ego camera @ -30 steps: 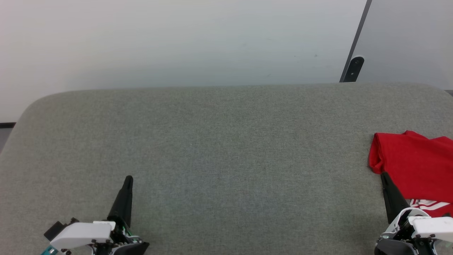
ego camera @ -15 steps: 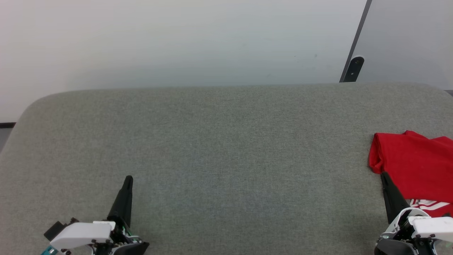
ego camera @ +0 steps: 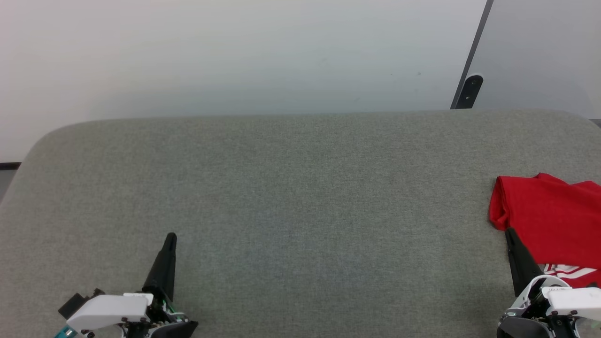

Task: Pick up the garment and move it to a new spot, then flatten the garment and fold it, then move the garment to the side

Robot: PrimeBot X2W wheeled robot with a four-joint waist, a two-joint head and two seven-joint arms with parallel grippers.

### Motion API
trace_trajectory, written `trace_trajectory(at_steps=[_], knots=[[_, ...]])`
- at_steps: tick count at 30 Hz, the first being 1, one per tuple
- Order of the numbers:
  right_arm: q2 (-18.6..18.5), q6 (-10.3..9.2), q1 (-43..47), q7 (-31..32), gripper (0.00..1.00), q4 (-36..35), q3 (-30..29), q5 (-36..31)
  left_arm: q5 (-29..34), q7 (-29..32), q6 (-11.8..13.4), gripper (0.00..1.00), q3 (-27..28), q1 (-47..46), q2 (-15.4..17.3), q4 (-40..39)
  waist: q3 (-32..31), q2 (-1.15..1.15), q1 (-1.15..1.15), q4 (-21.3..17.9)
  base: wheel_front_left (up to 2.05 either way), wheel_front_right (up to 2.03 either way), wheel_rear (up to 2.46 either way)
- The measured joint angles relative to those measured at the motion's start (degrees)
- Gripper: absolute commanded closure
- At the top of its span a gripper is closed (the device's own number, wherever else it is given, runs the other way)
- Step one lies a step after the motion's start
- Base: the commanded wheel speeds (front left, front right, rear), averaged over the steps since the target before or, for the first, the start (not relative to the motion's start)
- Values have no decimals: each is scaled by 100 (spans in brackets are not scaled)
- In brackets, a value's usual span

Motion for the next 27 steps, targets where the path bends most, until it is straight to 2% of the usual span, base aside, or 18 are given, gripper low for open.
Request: trace_trajectory(at_steps=[27], knots=[[0, 0, 0, -1, 100, 0, 0, 0, 8, 8, 0, 100, 12, -1, -10, 0, 0, 0, 0, 0, 0, 0, 0]])
